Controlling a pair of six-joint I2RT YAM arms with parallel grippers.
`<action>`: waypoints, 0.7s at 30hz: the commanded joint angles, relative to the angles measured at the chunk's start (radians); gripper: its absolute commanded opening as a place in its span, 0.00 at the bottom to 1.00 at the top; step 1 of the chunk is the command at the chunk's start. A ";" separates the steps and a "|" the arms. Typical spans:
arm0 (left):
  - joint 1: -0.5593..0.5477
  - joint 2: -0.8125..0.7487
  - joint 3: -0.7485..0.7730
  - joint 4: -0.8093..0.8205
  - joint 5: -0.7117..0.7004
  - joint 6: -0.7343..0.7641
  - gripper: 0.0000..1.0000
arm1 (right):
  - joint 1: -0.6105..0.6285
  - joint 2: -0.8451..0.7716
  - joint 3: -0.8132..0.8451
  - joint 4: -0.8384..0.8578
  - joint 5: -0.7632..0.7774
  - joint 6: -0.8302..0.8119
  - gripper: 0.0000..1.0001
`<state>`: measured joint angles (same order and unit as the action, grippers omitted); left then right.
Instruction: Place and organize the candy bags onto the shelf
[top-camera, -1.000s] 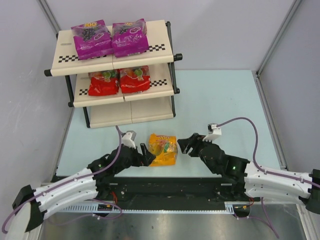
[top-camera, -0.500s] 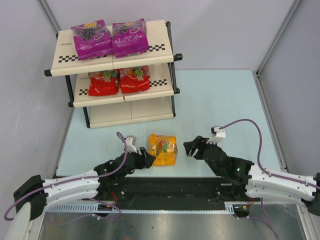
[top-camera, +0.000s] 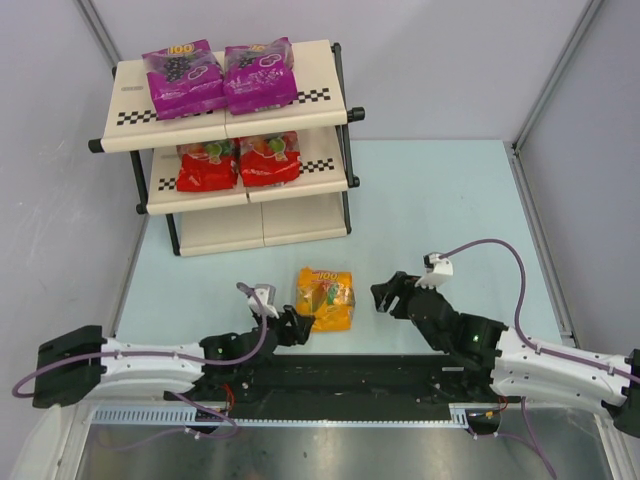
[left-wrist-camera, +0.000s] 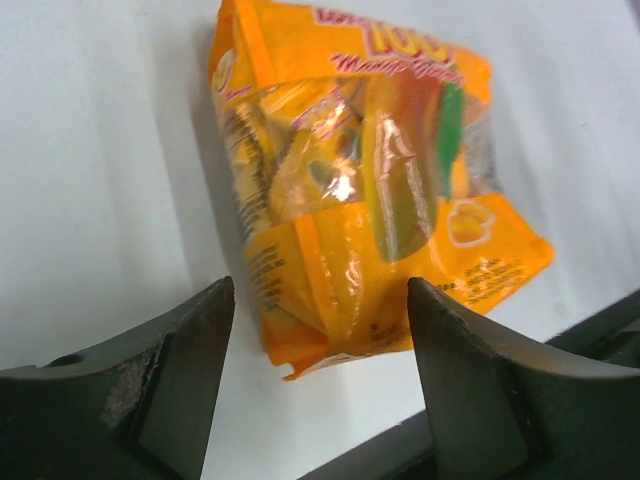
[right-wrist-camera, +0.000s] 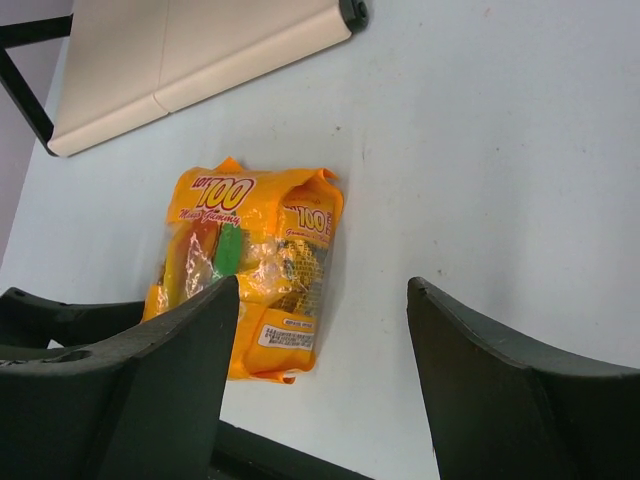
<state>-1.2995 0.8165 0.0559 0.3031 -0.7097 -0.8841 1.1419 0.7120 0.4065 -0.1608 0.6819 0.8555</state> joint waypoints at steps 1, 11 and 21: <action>-0.024 0.107 -0.005 0.100 -0.094 -0.038 0.73 | -0.016 -0.025 0.000 0.003 0.001 -0.001 0.73; -0.084 0.173 0.039 0.131 -0.132 -0.041 0.31 | -0.022 -0.082 -0.014 -0.039 0.007 -0.001 0.73; -0.086 0.052 0.038 0.106 -0.229 0.042 0.00 | -0.030 -0.089 -0.023 -0.042 0.002 -0.021 0.73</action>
<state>-1.3792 0.9184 0.0811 0.4122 -0.8349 -0.9054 1.1168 0.6312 0.3866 -0.2115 0.6682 0.8543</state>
